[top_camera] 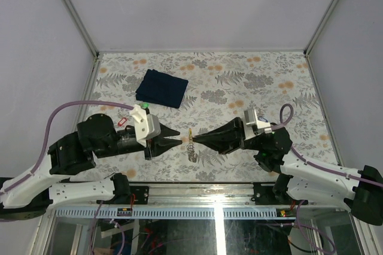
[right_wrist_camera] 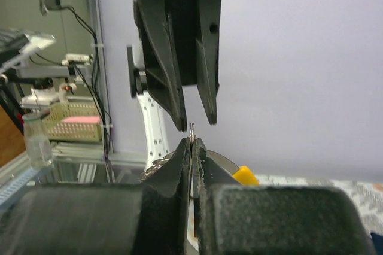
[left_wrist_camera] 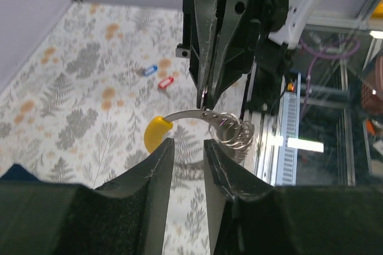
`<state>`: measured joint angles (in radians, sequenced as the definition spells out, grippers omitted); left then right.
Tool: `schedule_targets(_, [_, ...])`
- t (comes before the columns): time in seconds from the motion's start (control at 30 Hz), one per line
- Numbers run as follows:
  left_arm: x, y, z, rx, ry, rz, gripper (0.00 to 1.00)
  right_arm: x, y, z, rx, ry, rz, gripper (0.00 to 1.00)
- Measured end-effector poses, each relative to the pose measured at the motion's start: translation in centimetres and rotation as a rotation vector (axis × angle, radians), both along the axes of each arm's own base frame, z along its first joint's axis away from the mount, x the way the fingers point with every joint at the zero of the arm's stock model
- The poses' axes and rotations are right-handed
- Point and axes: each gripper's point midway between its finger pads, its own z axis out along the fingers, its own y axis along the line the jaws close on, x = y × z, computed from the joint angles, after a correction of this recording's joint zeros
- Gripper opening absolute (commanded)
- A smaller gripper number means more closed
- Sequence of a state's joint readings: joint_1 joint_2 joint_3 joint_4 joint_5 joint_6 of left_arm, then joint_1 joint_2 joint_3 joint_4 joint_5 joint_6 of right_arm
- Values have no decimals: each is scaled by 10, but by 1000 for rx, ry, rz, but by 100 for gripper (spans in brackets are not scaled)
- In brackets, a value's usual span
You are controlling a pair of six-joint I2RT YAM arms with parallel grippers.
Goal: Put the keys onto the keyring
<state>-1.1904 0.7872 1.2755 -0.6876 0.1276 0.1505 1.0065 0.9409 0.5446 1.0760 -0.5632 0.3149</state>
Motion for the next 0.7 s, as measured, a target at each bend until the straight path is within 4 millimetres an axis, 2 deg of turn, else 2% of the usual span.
schedule_targets(0.17, [-2, -11, 15, -138, -28, -26, 28, -10, -13, 29, 125, -15, 34, 0])
schedule_targets(0.27, [-3, -19, 26, -208, -50, -50, 27, -14, -17, 40, 179, -26, 53, 0])
schedule_targets(0.53, [-18, -35, 57, -355, -88, -160, 24, -18, -22, 49, 236, -44, 71, 0])
schedule_targets(0.7, [-26, -41, 61, -383, -85, -216, 24, -19, -24, 53, 252, -55, 72, 0])
